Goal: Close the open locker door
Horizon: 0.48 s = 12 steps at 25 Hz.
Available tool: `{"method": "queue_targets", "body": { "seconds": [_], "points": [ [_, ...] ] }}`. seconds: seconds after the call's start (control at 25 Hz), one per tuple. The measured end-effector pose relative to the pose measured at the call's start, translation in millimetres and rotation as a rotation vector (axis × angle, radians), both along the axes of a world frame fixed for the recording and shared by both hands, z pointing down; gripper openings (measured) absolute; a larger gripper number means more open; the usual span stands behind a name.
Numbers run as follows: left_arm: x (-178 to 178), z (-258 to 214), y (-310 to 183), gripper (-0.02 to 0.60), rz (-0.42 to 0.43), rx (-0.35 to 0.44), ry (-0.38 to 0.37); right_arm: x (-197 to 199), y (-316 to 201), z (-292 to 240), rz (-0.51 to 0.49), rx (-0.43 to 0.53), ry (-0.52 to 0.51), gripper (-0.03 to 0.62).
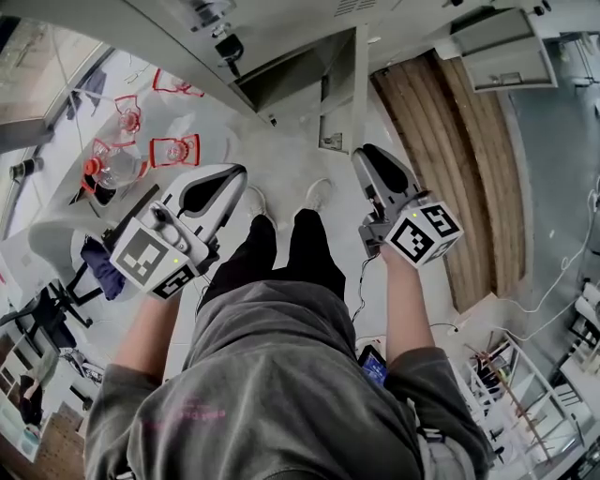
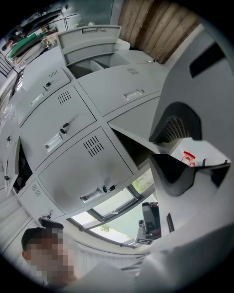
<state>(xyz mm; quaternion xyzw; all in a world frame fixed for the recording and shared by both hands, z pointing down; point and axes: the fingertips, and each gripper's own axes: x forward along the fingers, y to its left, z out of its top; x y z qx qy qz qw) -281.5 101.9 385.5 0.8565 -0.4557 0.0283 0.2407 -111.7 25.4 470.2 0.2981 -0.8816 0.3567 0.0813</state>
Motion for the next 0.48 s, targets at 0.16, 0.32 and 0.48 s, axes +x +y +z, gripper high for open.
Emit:
{"method": "queue_targets", "body": {
  "seconds": [0.16, 0.32, 0.48],
  "points": [
    [-17, 1, 8, 0.014, -0.013, -0.002, 0.001, -20, 5, -1, -0.018, 0.004, 0.000, 0.086],
    [-29, 3, 9, 0.014, -0.024, -0.006, 0.002, -34, 5, 0, -0.026, -0.003, -0.004, 0.087],
    [-43, 3, 12, 0.014, -0.037, -0.006, 0.003, -52, 6, 0, -0.041, -0.007, -0.004, 0.087]
  ]
}}
